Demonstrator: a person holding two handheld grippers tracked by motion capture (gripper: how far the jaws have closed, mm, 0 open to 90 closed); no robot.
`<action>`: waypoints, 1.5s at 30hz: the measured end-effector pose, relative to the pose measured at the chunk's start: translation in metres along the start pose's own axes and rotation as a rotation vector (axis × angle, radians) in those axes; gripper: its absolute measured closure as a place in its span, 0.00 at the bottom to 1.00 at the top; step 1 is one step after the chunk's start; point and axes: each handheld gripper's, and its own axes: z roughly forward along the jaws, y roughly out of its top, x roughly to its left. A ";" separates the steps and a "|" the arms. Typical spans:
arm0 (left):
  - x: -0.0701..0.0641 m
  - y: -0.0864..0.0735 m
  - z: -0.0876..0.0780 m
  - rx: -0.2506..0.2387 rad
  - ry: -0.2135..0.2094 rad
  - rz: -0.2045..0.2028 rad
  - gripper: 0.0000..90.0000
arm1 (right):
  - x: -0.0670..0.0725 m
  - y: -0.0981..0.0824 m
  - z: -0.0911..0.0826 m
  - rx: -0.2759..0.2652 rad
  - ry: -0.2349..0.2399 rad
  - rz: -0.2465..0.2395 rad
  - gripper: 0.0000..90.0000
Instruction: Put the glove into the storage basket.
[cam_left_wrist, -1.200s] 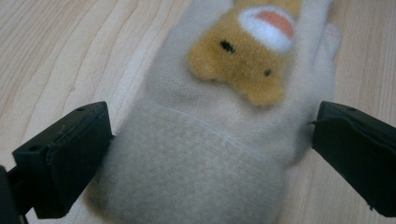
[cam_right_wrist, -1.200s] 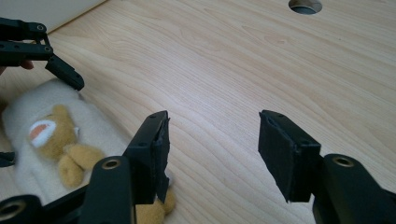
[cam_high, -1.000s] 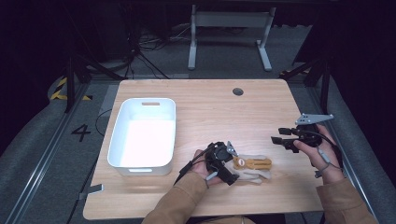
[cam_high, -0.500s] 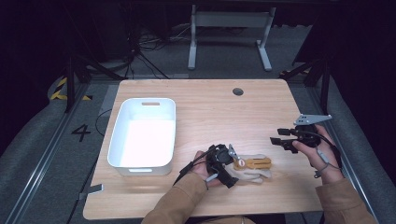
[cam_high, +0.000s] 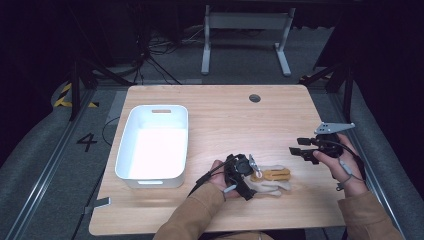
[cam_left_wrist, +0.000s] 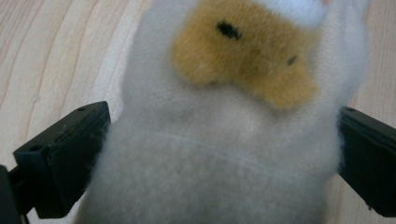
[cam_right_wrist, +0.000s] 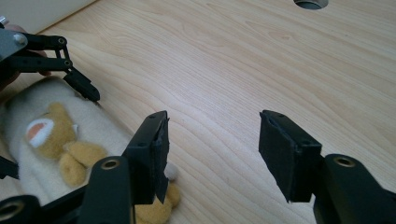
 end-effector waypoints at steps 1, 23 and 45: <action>-0.001 0.001 0.000 0.001 0.000 0.003 0.01 | 0.000 0.000 0.000 0.001 0.002 0.004 0.49; -0.007 0.011 -0.012 0.058 -0.014 0.032 0.54 | -0.001 -0.001 0.000 -0.002 -0.009 0.015 0.48; -0.007 0.013 -0.014 0.077 -0.028 -0.009 0.79 | -0.002 -0.002 0.000 0.000 -0.012 0.014 0.48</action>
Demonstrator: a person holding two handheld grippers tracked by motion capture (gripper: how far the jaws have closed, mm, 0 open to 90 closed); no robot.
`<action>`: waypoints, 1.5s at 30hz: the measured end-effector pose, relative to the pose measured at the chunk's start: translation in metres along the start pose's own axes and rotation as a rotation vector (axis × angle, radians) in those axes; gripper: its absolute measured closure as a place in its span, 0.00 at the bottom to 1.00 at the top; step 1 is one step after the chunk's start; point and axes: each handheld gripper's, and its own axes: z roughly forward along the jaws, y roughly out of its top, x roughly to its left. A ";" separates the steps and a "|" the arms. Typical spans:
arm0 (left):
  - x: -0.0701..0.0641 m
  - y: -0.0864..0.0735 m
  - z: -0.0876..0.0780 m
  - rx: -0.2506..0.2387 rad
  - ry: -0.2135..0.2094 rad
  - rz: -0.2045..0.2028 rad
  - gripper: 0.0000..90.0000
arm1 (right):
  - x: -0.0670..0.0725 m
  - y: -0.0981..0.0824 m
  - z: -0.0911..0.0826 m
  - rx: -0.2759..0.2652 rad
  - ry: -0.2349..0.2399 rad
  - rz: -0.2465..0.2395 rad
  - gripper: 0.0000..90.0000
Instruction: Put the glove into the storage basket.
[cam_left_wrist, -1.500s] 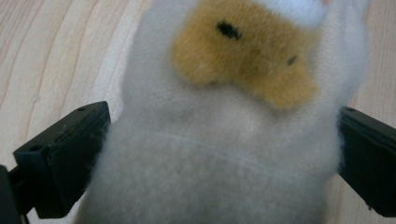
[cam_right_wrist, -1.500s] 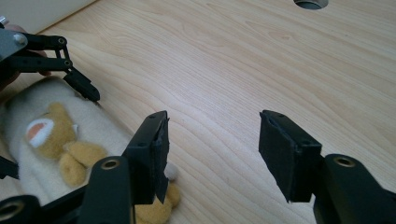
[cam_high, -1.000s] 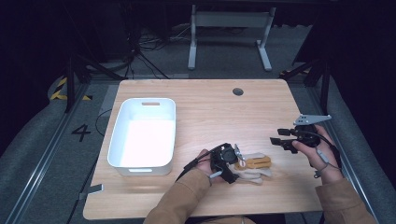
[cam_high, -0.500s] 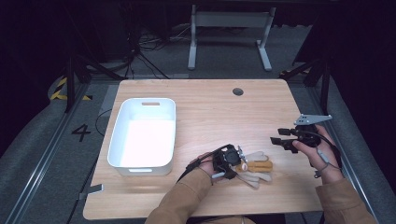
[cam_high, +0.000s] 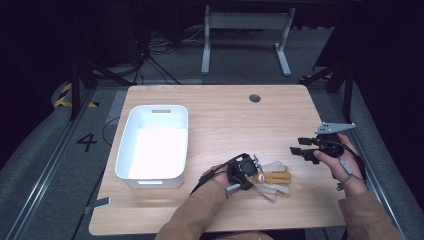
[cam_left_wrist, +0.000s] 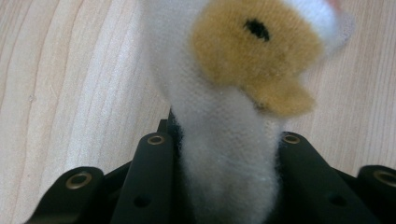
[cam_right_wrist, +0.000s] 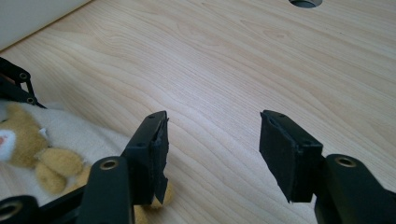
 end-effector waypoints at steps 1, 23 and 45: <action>0.000 0.000 0.000 0.005 -0.003 -0.006 0.79 | 0.000 0.000 0.000 0.001 0.000 0.000 0.48; 0.001 0.004 -0.015 0.005 -0.023 -0.024 0.79 | -0.003 -0.002 0.001 0.006 0.001 0.012 0.48; 0.000 0.016 -0.070 -0.068 -0.022 -0.047 0.79 | -0.007 -0.002 -0.001 0.001 -0.007 0.031 0.48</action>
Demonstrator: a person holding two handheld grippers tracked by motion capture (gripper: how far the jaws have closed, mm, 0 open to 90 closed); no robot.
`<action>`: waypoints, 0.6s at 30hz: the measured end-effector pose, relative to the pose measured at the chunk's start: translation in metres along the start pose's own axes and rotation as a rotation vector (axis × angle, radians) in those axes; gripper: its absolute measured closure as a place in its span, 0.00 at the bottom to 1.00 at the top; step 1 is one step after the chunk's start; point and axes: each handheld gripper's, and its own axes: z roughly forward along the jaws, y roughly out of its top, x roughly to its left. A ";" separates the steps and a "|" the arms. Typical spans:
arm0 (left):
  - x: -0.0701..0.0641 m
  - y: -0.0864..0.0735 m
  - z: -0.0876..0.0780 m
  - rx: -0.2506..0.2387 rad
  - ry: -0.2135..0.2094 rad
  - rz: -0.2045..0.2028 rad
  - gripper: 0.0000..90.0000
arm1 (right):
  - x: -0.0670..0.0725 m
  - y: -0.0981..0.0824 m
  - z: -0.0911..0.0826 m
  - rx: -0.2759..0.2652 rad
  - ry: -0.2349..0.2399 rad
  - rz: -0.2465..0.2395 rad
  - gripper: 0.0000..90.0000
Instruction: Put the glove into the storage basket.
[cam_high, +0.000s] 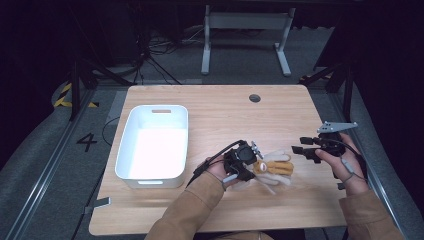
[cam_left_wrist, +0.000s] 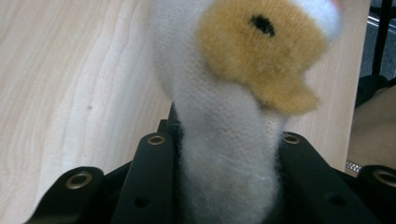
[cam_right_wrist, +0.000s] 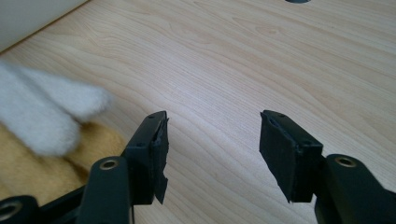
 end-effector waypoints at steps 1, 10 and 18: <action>0.000 0.001 -0.002 -0.007 0.004 0.007 0.79 | 0.000 0.001 0.000 -0.002 0.004 0.000 0.48; 0.001 0.005 -0.021 -0.016 0.010 0.000 0.79 | -0.001 0.000 0.000 0.002 0.006 0.002 0.48; -0.002 0.006 -0.036 -0.027 0.011 0.009 0.78 | -0.001 0.000 0.001 0.005 0.003 0.001 0.48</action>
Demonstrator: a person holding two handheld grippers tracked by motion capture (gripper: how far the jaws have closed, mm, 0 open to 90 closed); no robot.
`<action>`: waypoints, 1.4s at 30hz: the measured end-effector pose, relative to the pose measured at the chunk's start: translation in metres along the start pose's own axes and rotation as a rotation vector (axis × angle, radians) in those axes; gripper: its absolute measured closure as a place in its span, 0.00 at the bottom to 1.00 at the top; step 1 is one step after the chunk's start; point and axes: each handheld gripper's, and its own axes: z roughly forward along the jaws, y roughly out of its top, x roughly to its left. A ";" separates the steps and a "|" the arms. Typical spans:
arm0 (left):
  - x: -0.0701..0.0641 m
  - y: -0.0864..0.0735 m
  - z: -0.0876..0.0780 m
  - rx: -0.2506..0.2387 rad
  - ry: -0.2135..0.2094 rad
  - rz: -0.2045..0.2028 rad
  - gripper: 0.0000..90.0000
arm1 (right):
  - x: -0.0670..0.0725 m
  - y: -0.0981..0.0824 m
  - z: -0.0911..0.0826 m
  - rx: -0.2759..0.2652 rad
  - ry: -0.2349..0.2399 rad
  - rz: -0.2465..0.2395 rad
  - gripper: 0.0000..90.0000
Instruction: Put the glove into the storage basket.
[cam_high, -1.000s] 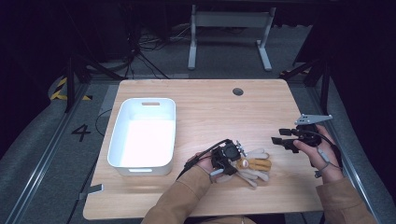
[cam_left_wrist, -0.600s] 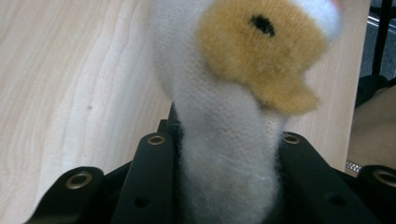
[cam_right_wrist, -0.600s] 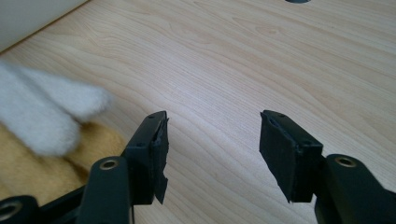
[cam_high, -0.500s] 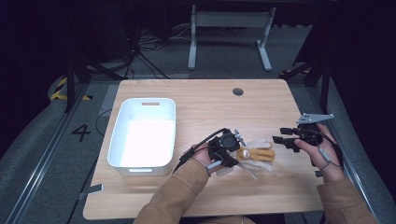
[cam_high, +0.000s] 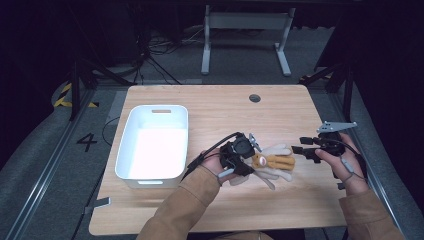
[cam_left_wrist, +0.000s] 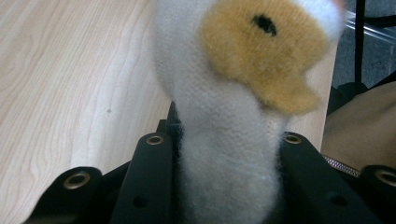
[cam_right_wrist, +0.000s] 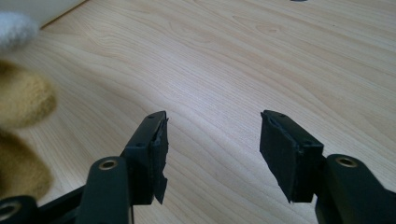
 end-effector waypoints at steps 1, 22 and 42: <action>0.000 0.001 -0.002 -0.002 0.006 0.001 0.78 | 0.000 0.000 0.000 0.001 0.001 0.001 0.48; 0.017 -0.005 -0.058 0.063 0.148 -0.297 0.78 | 0.004 0.018 0.019 0.006 0.043 -0.034 0.48; 0.040 -0.017 -0.112 0.077 0.264 -0.518 0.78 | 0.003 0.018 0.021 0.013 0.046 -0.034 0.48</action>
